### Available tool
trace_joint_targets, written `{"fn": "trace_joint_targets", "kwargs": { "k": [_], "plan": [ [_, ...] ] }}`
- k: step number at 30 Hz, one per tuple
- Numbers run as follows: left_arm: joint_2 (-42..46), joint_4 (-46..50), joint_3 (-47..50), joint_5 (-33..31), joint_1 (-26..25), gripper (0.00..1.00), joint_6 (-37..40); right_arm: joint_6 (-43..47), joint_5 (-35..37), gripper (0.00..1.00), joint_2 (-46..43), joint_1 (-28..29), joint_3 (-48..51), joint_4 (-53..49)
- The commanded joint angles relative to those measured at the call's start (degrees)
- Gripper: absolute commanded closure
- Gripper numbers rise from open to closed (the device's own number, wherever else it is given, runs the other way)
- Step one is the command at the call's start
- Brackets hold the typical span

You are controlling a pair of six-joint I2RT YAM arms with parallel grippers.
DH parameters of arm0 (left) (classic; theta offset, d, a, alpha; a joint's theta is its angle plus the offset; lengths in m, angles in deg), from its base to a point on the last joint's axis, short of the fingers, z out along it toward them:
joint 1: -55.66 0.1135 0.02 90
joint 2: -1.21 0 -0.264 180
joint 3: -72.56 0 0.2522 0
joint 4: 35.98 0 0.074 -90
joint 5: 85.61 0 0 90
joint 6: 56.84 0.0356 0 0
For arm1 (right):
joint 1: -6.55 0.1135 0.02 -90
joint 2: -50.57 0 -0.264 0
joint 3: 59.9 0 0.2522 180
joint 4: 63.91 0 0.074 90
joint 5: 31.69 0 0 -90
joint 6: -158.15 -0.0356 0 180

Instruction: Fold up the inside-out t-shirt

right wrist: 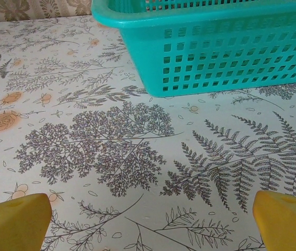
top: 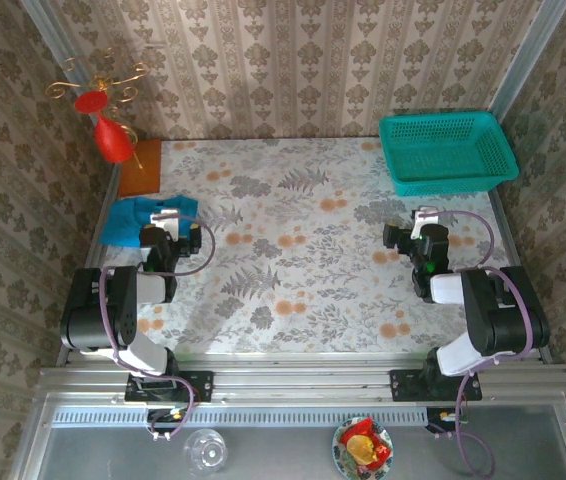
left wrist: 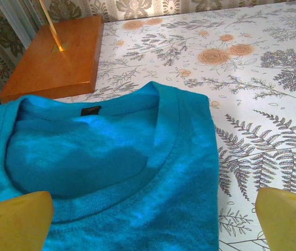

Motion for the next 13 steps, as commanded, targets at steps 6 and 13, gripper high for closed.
{"fn": "trace_joint_targets", "kwargs": {
  "k": [6, 13],
  "plan": [
    [0.08, -1.86, 0.02, -0.11, -0.19, 0.00, 1.01, 1.59, 0.33, 0.00, 0.21, 0.63, -1.28, 1.78],
    [0.02, -2.00, 0.20, -0.11, -0.18, 0.00, 1.05, 2.21, -1.05, 0.00, 0.15, 0.72, -1.38, 1.42]
  ]
}}
